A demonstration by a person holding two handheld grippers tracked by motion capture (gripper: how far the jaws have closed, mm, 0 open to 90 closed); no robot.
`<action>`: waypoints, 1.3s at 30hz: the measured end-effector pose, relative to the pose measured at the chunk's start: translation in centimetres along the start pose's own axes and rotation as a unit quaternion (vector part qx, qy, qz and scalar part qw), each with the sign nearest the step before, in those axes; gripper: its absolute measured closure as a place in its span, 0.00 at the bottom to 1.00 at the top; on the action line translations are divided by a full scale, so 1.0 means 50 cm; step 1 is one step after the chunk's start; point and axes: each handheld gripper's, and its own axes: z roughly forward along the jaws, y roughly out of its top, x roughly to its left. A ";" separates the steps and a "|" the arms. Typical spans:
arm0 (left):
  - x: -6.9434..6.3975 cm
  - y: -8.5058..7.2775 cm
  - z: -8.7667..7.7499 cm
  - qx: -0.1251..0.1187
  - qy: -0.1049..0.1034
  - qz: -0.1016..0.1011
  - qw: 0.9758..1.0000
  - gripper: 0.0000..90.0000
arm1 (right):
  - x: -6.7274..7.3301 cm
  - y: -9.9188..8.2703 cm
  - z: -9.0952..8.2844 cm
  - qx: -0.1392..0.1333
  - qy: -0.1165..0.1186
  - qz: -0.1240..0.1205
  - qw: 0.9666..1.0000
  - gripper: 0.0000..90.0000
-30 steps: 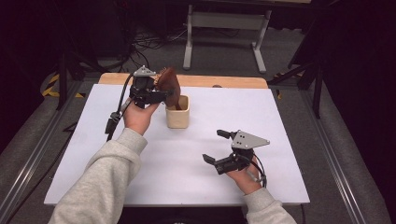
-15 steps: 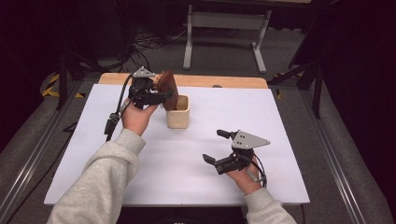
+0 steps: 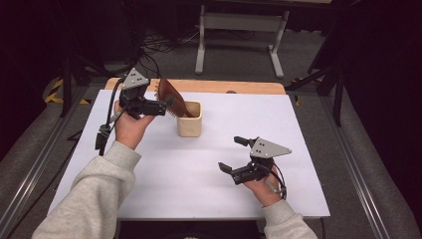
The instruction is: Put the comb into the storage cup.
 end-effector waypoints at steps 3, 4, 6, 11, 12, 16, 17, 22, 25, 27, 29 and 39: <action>-0.003 -0.007 -0.028 -0.008 -0.009 0.012 1.000 0.00 | -0.003 0.008 -0.010 -0.004 -0.005 -0.004 1.000 0.02; -0.004 -0.010 -0.038 -0.012 -0.012 0.014 1.000 0.00 | -0.004 0.010 -0.014 -0.004 -0.007 -0.004 1.000 0.02; -0.006 -0.015 -0.053 -0.017 -0.019 0.018 1.000 0.00 | -0.007 0.013 -0.021 -0.005 -0.012 -0.004 1.000 0.02; -0.016 -0.029 -0.088 -0.019 -0.032 0.033 0.999 0.00 | -0.013 0.015 -0.029 -0.008 -0.015 -0.001 1.000 0.02; -0.018 -0.033 -0.096 -0.018 -0.035 0.035 0.999 0.00 | -0.014 0.015 -0.030 -0.007 -0.016 -0.001 1.000 0.02; -0.023 -0.056 -0.128 -0.025 -0.058 0.039 0.997 0.00 | -0.016 0.014 -0.032 -0.007 -0.016 0.000 1.000 0.02; -0.024 -0.063 -0.137 -0.027 -0.061 0.040 0.997 0.00 | -0.018 0.014 -0.034 -0.006 -0.018 0.002 1.000 0.02; -0.021 -0.102 -0.172 -0.036 -0.065 0.030 0.997 0.00 | -0.019 0.012 -0.037 -0.004 -0.019 0.002 1.000 0.01; -0.016 -0.127 -0.184 -0.034 -0.071 0.022 0.997 0.00 | -0.020 0.011 -0.039 -0.003 -0.019 0.005 1.000 0.01; -0.013 -0.143 -0.189 -0.025 -0.076 0.016 0.997 0.00 | -0.022 0.009 -0.039 -0.001 -0.019 0.004 1.000 0.01; -0.010 -0.161 -0.193 -0.024 -0.075 0.015 0.997 0.00 | -0.023 0.008 -0.038 0.000 -0.018 0.005 1.000 0.01; -0.007 -0.235 -0.193 -0.004 -0.081 -0.003 0.997 0.00 | -0.025 -0.004 -0.042 0.007 -0.020 0.006 1.000 0.01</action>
